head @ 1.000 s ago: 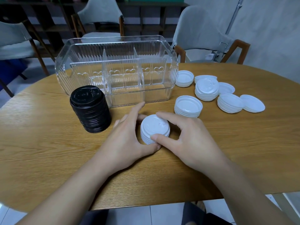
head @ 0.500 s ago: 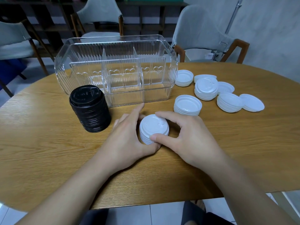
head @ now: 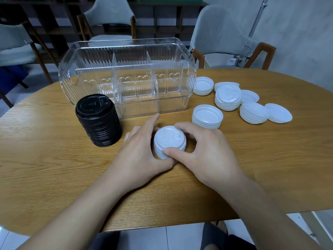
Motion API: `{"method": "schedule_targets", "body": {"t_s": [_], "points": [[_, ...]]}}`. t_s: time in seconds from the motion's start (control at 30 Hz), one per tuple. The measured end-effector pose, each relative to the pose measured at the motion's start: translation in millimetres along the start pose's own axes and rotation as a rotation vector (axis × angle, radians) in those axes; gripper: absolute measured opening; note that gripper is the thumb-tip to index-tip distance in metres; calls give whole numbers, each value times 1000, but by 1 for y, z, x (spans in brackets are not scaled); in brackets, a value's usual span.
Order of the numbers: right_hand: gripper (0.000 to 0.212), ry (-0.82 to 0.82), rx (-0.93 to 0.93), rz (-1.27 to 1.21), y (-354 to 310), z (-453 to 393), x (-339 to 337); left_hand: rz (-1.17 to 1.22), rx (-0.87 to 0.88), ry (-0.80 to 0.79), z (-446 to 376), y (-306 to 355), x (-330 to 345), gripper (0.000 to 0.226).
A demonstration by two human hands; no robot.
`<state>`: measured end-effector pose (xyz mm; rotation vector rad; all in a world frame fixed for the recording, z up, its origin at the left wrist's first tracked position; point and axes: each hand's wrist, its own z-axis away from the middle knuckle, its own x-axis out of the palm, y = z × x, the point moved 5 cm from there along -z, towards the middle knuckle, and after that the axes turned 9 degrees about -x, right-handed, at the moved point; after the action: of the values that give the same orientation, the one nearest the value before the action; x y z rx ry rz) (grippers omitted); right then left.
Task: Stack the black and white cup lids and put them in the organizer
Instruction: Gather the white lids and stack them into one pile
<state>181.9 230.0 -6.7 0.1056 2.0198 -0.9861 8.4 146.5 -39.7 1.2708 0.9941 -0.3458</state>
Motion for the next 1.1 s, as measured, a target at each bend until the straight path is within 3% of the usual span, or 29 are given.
{"method": "schedule_targets", "body": {"t_s": [0.17,0.33,0.4,0.47,0.53,0.63,0.83,0.93,1.1], "points": [[60,-58,37,-158,12,-3,-1,27,11,-3,0,1,-1,121],[73,-109,-12,-55,13,-3,-1,19,15,8,0,2,-2,120],[63,-43,-37,-6,9,-4,-10,3,24,27,0,1,-2,117],[45,139,-90,78,11,-6,-24,-9,31,40,-1,-1,-1,114],[39,253,-120,314,19,-9,-30,-20,45,43,-2,-3,1,109],[34,248,-63,500,40,-12,-26,-23,56,39,-3,-5,1,107],[5,272,-78,534,48,-13,-21,-26,53,41,-3,-4,1,102],[4,267,-66,528,46,-14,-22,-20,56,40,-3,-5,0,102],[22,258,37,345,47,-13,-27,-11,57,38,-3,-4,0,102]]}}
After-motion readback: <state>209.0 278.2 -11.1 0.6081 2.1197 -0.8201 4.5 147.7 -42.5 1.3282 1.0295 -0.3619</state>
